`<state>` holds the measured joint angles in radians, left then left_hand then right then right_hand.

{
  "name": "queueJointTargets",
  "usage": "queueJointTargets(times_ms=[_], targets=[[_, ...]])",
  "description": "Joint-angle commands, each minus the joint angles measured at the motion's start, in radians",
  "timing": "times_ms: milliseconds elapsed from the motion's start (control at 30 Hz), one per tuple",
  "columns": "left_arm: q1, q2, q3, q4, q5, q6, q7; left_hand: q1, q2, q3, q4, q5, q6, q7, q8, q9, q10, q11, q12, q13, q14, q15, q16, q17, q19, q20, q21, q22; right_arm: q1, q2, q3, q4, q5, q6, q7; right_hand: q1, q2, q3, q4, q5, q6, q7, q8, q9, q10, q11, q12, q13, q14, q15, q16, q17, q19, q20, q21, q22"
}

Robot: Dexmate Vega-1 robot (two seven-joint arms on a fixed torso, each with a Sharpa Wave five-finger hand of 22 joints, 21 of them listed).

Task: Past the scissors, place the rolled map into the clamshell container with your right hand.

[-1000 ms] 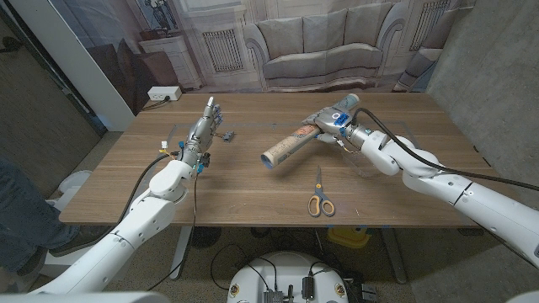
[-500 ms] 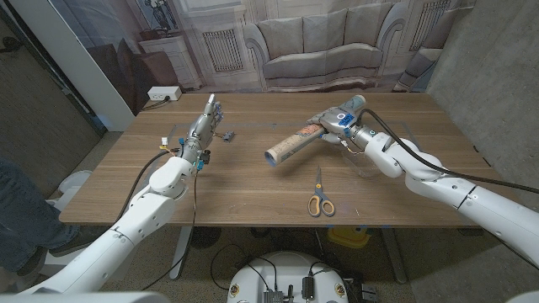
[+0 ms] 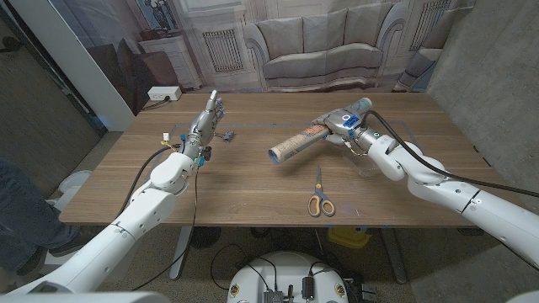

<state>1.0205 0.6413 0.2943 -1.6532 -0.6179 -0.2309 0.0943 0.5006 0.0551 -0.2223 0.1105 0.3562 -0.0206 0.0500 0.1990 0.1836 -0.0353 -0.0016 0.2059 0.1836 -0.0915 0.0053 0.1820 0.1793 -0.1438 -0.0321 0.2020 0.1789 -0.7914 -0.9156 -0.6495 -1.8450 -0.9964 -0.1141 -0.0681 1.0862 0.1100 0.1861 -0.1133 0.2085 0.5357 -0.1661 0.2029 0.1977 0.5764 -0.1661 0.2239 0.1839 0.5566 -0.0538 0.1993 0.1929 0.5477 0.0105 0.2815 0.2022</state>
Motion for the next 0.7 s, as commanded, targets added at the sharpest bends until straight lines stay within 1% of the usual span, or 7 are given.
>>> queueJointTargets(times_ms=[33, 700], targets=[[-0.022, 0.0, 0.006, 0.011, 0.001, 0.01, -0.009, 0.0, 0.008, -0.005, 0.0, 0.003, 0.006, -0.002, -0.003, 0.003, -0.002, -0.004, -0.003, 0.005, -0.006, -0.002, 0.007, 0.003, -0.009, -0.006, 0.001, 0.005, -0.027, -0.016, 0.018, -0.008, 0.015, -0.043, -0.009, 0.014, 0.022, -0.001, 0.005, -0.004, 0.01, 0.0, 0.001, 0.002, 0.01, 0.003, -0.002, 0.002, 0.007, -0.169, -0.005, 0.002, 0.068, -0.223, 0.009, 0.003], [-0.063, -0.012, 0.022, 0.052, -0.003, 0.008, -0.038, 0.001, 0.009, -0.009, -0.001, 0.003, 0.006, -0.001, -0.003, 0.003, -0.003, -0.004, -0.003, 0.005, -0.007, -0.003, 0.006, 0.003, -0.009, -0.006, 0.001, 0.005, -0.073, -0.038, 0.038, -0.044, 0.026, -0.122, 0.004, 0.014, 0.024, -0.002, 0.005, -0.006, 0.014, 0.001, 0.001, 0.002, 0.011, 0.003, -0.004, 0.002, 0.007, -0.17, -0.006, 0.002, 0.069, -0.223, 0.009, 0.003]])
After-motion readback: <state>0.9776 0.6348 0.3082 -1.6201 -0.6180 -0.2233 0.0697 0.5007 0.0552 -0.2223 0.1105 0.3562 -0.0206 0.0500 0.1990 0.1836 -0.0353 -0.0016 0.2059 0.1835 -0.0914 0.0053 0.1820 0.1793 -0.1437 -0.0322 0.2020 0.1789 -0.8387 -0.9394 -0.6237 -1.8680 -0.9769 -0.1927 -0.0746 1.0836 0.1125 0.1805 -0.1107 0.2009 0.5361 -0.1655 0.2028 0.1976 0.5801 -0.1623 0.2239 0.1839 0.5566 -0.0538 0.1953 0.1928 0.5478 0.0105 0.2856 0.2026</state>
